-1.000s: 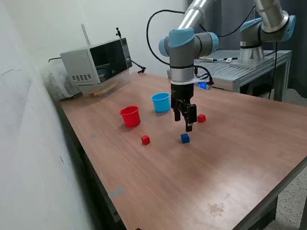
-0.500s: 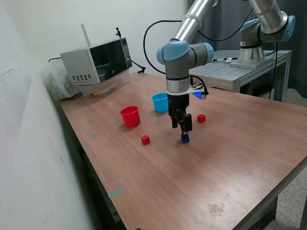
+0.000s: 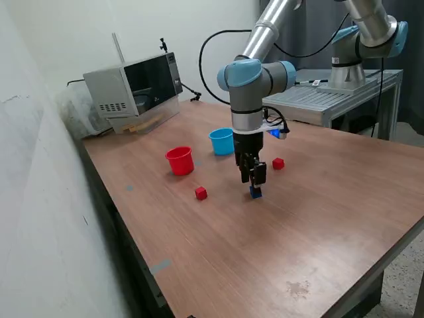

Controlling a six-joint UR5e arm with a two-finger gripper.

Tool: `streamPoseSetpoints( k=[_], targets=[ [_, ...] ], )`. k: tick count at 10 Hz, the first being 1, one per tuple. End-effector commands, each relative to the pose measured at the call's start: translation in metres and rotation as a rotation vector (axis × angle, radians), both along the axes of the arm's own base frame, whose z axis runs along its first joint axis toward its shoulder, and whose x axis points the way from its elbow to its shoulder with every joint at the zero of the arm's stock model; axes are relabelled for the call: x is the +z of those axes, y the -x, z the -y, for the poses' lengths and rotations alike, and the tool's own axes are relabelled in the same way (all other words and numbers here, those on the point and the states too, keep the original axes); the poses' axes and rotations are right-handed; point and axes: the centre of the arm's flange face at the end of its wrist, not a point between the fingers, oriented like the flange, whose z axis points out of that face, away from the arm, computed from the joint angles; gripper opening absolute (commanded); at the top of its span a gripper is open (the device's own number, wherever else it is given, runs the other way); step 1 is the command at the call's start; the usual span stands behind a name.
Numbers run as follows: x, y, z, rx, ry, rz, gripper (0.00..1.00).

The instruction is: Place red objects in the red bin, and blue objects in the blue bin.

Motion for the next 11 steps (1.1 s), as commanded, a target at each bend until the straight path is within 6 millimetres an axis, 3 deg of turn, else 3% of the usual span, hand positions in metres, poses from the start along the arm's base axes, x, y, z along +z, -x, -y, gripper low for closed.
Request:
streamPoseSetpoints(
  k=[1, 5, 8, 9, 11],
  targets=[
    [-0.001, -0.001, 0.003, 0.025, -0.001, 0.003, 0.0],
    [0.013, -0.004, 0.013, 0.104, -0.006, -0.006, 0.0],
    [0.09, -0.013, 0.015, 0.138, -0.004, -0.075, 0.0],
    [0.108, -0.02, 0.01, 0.144, -0.005, -0.08, 0.0],
    [0.126, -0.04, -0.006, 0.143, -0.01, -0.076, 0.0]
  ],
)
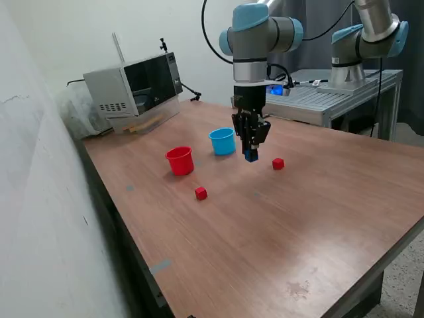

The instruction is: Place red objects in the red bin, and blue objects in the blue bin.

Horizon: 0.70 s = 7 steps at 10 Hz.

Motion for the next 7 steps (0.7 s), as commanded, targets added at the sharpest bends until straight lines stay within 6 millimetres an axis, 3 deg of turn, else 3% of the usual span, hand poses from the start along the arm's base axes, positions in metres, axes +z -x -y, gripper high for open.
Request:
streamPoseSetpoints(
  k=[1, 5, 7],
  targets=[
    [0.022, -0.019, -0.056, -0.057, -0.009, 0.015, 0.0],
    [0.017, -0.048, -0.2, -0.233, -0.018, 0.075, 0.0],
    [0.014, -0.058, -0.255, -0.314, -0.019, 0.09, 0.0]
  ],
)
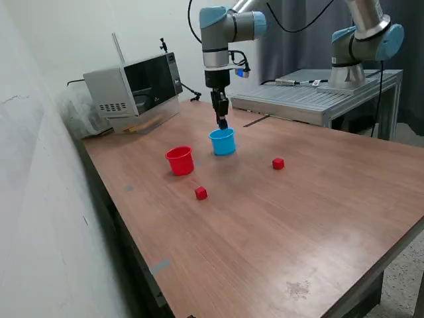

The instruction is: Place red objects in the red bin, and blue objects in the blue bin.

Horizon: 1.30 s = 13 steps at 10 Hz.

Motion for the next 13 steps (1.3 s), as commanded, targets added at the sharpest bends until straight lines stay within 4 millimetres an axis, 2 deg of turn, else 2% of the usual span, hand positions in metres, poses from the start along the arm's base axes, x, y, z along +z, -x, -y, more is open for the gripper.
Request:
streamPoseSetpoints(
  k=[1, 2, 5, 6, 9, 11, 13],
  targets=[
    [-0.008, -0.016, -0.061, -0.086, -0.021, 0.033, 0.0],
    [-0.013, -0.021, -0.078, -0.113, -0.026, 0.048, 0.0],
    [-0.017, -0.025, -0.08, -0.108, -0.025, 0.058, 0.0],
    [-0.016, -0.025, -0.078, -0.105, -0.024, 0.056, 1.0],
    [-0.015, -0.024, -0.071, -0.051, -0.019, 0.057, 1.0],
    [-0.008, -0.023, -0.039, 0.037, -0.027, 0.048, 1.0],
    [0.014, -0.035, 0.01, 0.177, -0.037, 0.023, 1.0]
  ],
)
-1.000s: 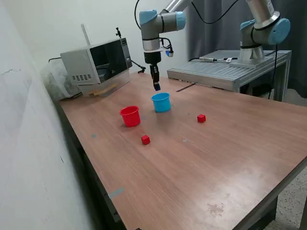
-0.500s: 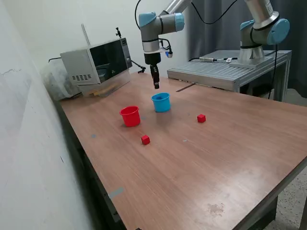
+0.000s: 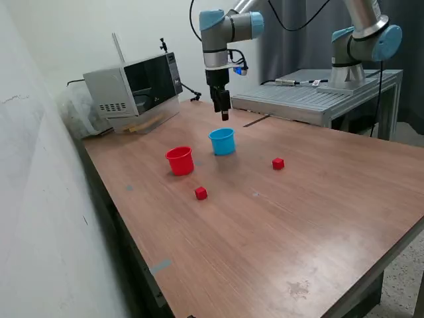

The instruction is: Place red objects in the red bin, and blue objects in the blue bin.

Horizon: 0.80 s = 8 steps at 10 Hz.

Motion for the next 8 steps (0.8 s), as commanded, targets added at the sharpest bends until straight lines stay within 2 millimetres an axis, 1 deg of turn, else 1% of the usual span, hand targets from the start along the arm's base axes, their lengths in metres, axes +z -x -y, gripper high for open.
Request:
streamPoseSetpoints(
  k=[1, 3, 4, 5, 6, 7, 8],
  targets=[
    [0.025, -0.016, 0.062, 0.153, -0.008, -0.025, 1.0],
    [0.055, -0.037, 0.124, 0.251, -0.013, -0.067, 1.0],
    [0.073, -0.054, 0.158, 0.307, -0.014, -0.093, 1.0],
    [0.078, -0.067, 0.181, 0.347, -0.013, -0.098, 1.0],
    [0.072, -0.075, 0.192, 0.366, -0.009, -0.087, 1.0],
    [0.065, -0.082, 0.196, 0.375, 0.0, -0.073, 1.0],
    [0.057, -0.086, 0.201, 0.384, 0.054, -0.066, 1.0]
  ],
)
